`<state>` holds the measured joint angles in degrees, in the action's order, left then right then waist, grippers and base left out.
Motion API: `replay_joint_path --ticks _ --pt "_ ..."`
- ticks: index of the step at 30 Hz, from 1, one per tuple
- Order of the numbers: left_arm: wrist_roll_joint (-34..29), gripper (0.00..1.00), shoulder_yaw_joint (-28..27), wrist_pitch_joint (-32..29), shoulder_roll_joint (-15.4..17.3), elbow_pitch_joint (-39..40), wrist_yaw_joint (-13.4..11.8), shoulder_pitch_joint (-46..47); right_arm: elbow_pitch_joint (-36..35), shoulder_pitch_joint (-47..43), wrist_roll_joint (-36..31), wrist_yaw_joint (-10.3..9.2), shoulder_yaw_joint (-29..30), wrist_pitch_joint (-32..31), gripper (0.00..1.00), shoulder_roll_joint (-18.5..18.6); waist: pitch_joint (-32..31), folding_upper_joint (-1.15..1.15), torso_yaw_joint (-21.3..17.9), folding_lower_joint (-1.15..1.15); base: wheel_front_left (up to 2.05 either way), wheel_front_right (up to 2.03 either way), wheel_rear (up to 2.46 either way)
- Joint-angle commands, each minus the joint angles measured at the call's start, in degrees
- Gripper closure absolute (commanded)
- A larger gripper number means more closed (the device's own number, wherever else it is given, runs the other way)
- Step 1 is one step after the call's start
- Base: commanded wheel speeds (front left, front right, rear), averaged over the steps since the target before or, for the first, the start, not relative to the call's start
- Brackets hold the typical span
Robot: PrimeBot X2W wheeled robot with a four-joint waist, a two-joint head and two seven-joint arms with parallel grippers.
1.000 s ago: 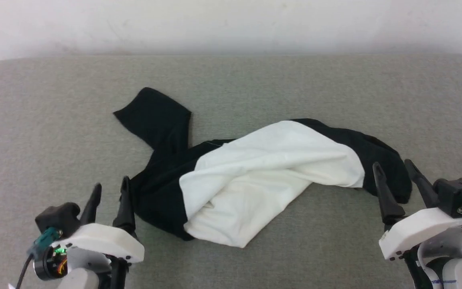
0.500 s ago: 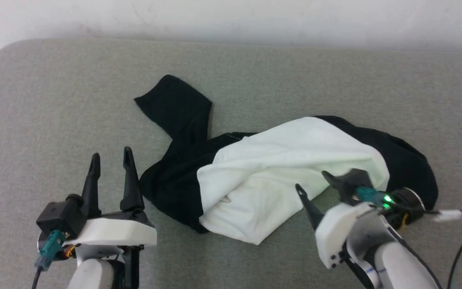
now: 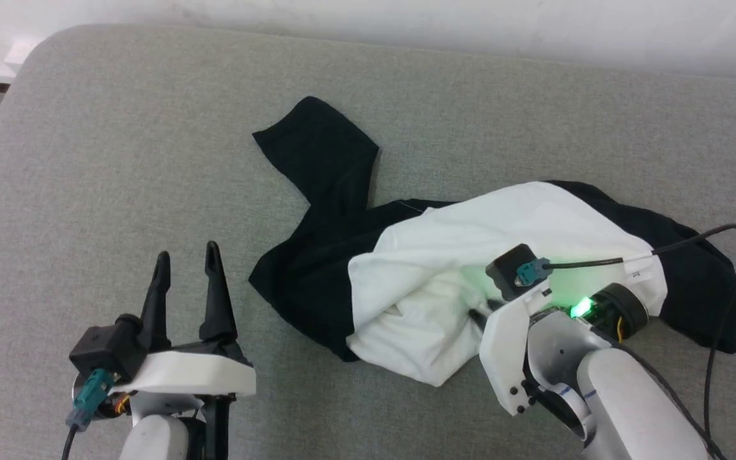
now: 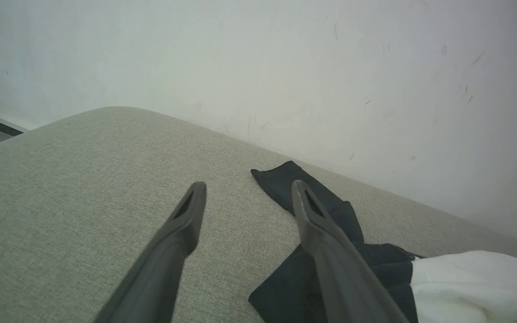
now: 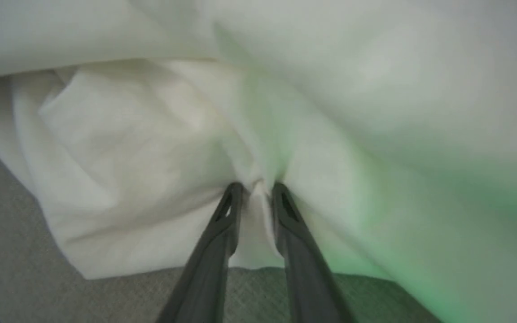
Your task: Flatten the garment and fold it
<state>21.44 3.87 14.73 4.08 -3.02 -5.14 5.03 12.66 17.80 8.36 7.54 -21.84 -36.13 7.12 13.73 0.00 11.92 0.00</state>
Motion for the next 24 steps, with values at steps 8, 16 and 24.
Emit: replay_joint_path --ticks 8,16,24 --pt "-1.5 0.0 -1.9 0.3 -0.8 -1.7 1.4 -1.2 -12.0 -8.2 7.6 -0.05 3.2 -9.3 1.0 3.0 -3.8 0.0 -3.1 0.0 0.0 0.0 0.0" --pt "-2.3 0.0 -2.0 0.3 -1.0 -2.6 2.3 -2.4 -31.1 -27.8 8.6 -0.05 15.4 -27.4 1.0 3.7 -6.3 0.0 -6.2 0.0 0.0 0.0 0.0" --pt "-2.7 0.0 -1.8 0.3 -1.0 -3.6 3.0 -3.1 -35.9 -37.6 7.2 -0.05 22.4 -28.7 0.57 -1.4 -7.4 0.0 -8.2 0.0 0.0 0.0 0.0"
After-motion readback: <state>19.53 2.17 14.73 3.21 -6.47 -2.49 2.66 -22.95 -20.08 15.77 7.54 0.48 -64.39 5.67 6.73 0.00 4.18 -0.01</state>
